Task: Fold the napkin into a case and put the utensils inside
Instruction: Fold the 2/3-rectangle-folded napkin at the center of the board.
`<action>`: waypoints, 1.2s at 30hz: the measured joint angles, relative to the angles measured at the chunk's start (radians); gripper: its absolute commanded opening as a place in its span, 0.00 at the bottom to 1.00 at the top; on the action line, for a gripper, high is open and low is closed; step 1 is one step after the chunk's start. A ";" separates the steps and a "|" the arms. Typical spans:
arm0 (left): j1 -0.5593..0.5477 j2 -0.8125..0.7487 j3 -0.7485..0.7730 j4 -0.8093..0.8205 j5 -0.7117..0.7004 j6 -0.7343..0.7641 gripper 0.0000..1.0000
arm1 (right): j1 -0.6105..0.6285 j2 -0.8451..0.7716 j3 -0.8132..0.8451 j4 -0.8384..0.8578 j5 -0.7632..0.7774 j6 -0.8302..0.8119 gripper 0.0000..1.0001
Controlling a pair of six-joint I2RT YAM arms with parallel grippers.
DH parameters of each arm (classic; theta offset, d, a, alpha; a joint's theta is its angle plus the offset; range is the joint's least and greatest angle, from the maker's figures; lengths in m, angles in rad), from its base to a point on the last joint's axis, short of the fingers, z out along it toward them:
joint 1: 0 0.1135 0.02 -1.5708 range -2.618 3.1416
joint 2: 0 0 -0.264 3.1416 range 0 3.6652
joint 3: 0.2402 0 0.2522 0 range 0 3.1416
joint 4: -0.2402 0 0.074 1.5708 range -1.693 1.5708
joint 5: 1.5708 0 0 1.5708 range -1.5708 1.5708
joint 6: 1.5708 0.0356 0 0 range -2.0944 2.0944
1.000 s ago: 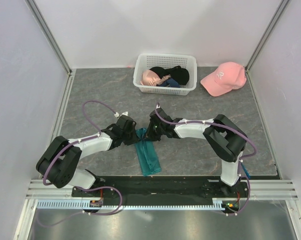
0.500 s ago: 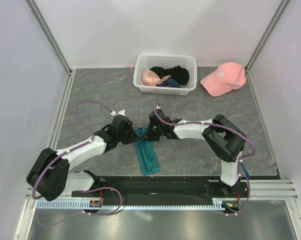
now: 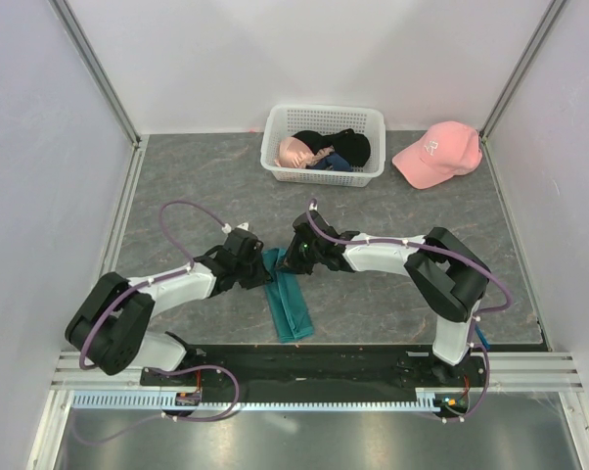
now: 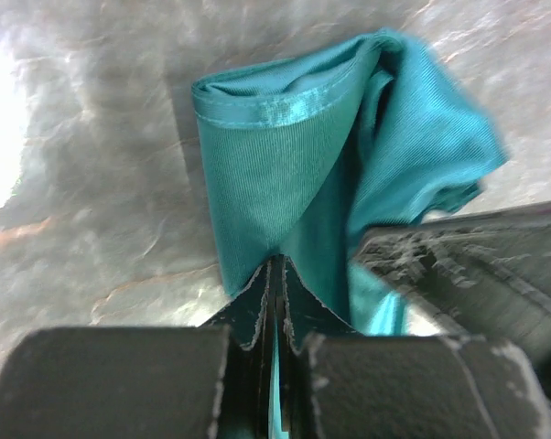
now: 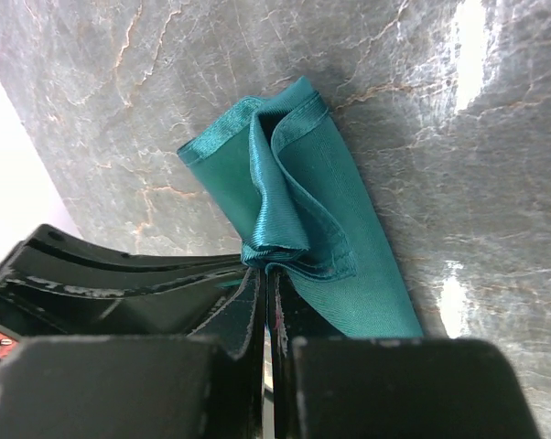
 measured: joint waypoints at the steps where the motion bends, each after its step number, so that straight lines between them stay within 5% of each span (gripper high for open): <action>1: 0.000 0.006 0.000 0.014 0.003 0.000 0.02 | 0.000 0.000 0.000 0.000 -0.002 0.011 0.00; 12: -0.003 0.013 -0.028 0.099 0.019 0.000 0.02 | 0.005 0.058 -0.004 0.090 -0.003 0.119 0.00; 21: -0.003 -0.107 -0.025 -0.039 -0.004 0.009 0.12 | 0.006 0.092 -0.019 0.124 -0.005 0.032 0.03; 36: -0.001 -0.222 0.038 -0.147 0.013 0.035 0.12 | -0.001 0.039 0.007 0.003 -0.026 -0.317 0.40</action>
